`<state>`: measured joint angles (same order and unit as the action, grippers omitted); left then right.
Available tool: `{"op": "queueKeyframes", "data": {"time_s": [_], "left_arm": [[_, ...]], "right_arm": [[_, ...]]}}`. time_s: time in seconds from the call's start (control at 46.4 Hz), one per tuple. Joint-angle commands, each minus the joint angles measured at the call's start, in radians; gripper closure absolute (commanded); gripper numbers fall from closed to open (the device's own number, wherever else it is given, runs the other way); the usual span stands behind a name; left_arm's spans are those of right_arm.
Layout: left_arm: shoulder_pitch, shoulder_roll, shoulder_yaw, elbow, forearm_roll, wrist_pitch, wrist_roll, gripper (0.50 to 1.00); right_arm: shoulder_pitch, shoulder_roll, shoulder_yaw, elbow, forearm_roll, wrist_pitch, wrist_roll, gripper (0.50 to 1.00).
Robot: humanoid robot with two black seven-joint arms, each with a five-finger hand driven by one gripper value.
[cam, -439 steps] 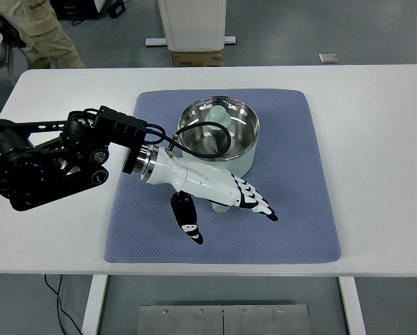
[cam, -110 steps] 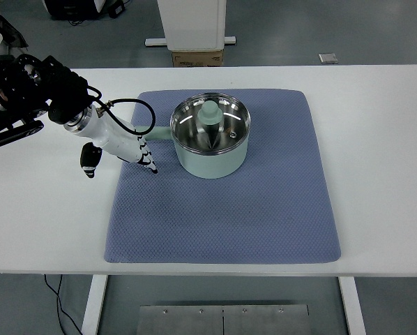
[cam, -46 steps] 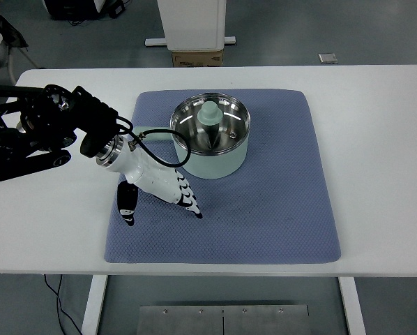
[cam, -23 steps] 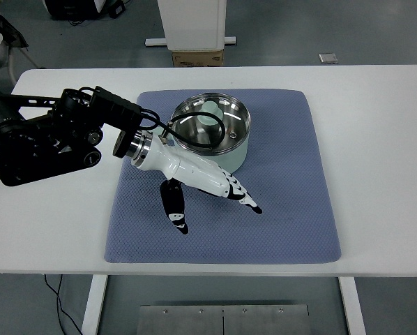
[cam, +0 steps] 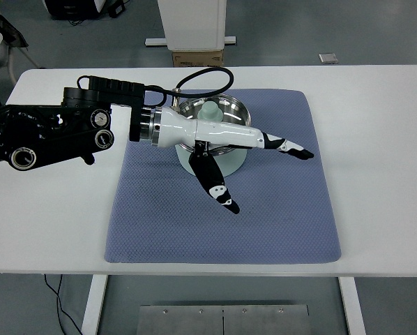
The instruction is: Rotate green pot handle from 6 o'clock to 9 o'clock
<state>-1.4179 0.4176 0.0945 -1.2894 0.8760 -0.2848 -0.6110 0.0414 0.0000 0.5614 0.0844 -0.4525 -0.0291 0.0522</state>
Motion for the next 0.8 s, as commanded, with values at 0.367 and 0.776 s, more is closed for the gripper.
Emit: {"op": "queueKeyframes", "data": {"time_s": [0.367, 0.776], "left_arm": [[0.046, -0.040, -0.004, 0.240, -0.638, 0.049, 0.000, 0.500], [0.076, -0.049, -0.038, 0.346, -0.850, 0.050, 0.000, 0.500]], "right_arm": [[0.000, 0.000, 0.000, 0.000, 0.000, 0.000, 0.000, 0.500], [0.000, 0.000, 0.000, 0.000, 0.000, 0.000, 0.000, 0.500]]}}
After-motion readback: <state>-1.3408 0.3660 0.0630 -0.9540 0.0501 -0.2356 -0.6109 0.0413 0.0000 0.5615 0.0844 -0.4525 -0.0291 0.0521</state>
